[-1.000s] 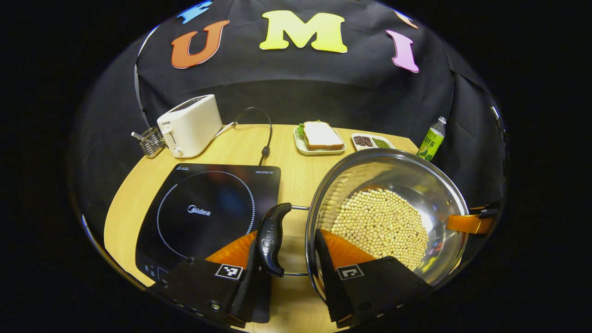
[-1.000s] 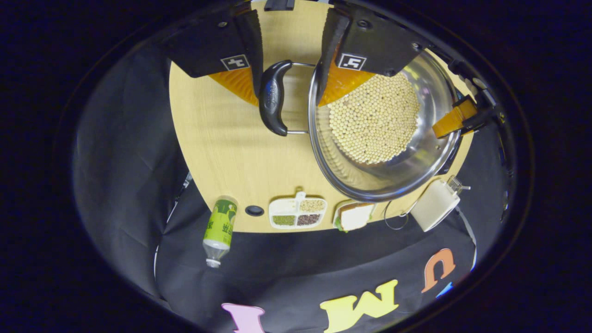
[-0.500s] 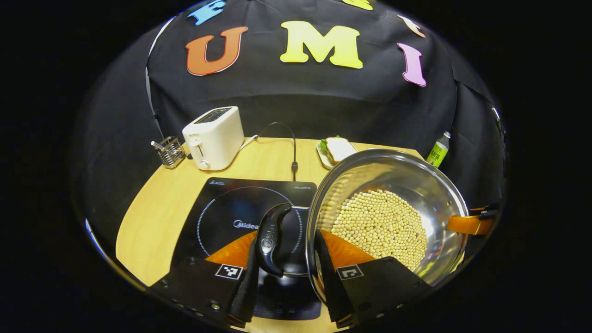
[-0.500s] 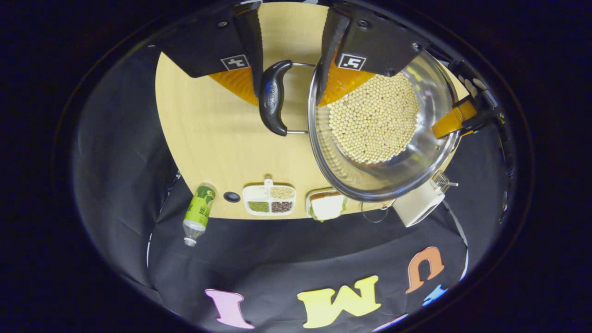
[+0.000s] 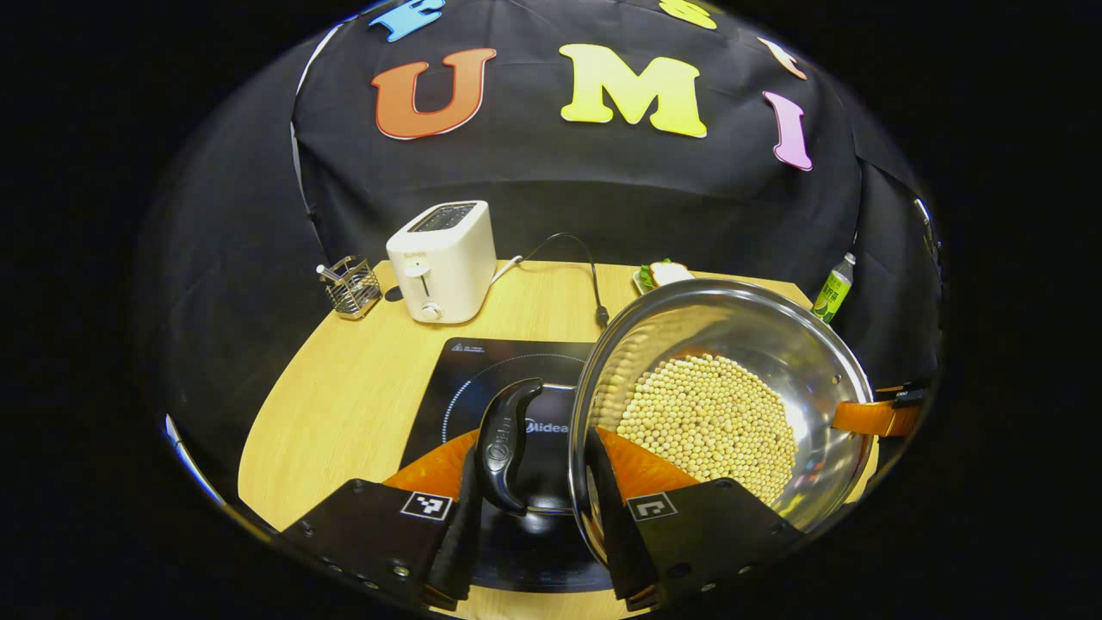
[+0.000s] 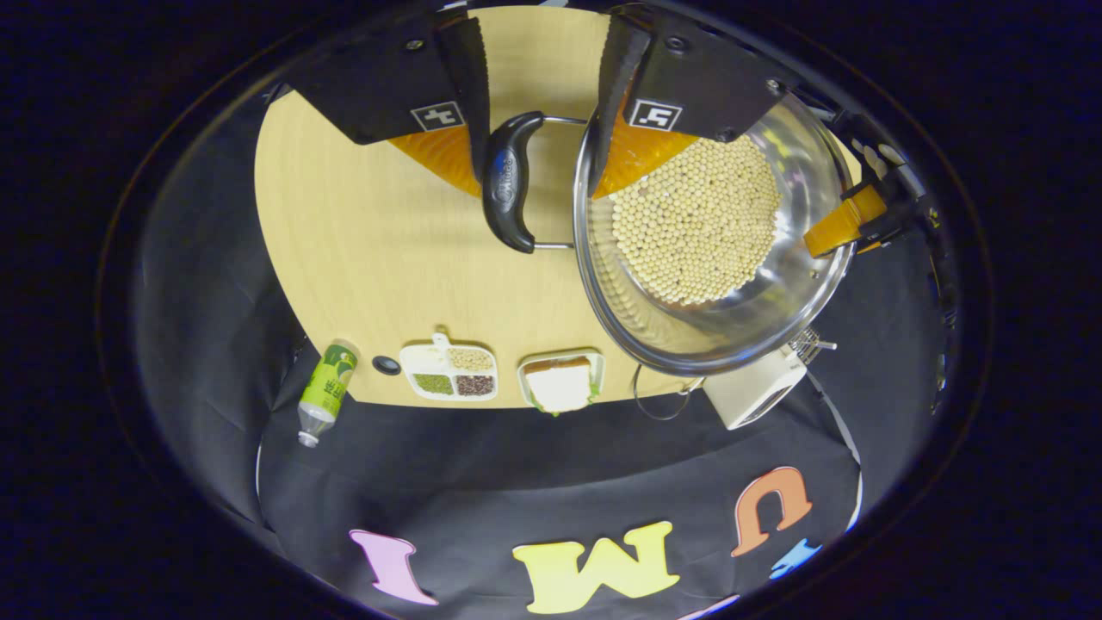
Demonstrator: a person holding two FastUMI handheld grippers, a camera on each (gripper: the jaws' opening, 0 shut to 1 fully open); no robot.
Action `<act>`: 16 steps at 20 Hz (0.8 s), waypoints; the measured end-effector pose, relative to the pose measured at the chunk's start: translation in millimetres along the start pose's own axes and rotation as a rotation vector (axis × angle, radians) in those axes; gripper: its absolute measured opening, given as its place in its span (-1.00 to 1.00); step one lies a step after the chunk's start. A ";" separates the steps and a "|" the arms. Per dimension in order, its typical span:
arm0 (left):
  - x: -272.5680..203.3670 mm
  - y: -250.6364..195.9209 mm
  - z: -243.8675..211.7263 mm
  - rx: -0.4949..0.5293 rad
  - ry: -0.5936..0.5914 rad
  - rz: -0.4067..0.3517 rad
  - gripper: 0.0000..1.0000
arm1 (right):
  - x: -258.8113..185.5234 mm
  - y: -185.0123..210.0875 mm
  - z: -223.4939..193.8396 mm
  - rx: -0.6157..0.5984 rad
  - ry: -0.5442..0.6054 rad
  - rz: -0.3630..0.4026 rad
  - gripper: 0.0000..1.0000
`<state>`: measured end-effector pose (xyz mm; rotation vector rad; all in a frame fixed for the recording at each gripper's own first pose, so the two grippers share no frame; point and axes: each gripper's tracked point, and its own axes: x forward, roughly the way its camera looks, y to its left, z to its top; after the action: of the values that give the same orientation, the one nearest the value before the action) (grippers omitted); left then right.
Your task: First push the handle of the pot to place it horizontally, then grasp the pot with both hands and set it on the induction cooktop.
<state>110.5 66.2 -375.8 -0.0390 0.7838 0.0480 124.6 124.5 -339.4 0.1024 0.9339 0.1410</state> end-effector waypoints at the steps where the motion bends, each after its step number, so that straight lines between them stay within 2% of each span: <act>1: 1.3 8.2 1.3 0.003 -0.001 0.002 0.17 | 2.1 6.9 0.1 0.000 0.002 0.002 0.07; 16: 48.0 105.2 3.3 0.004 0.044 0.052 0.17 | 55.3 90.6 5.4 -0.001 0.057 0.019 0.07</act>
<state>140.7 172.7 -409.1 -0.0156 0.8288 0.0948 154.4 222.9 -366.6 0.1062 0.9900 0.1626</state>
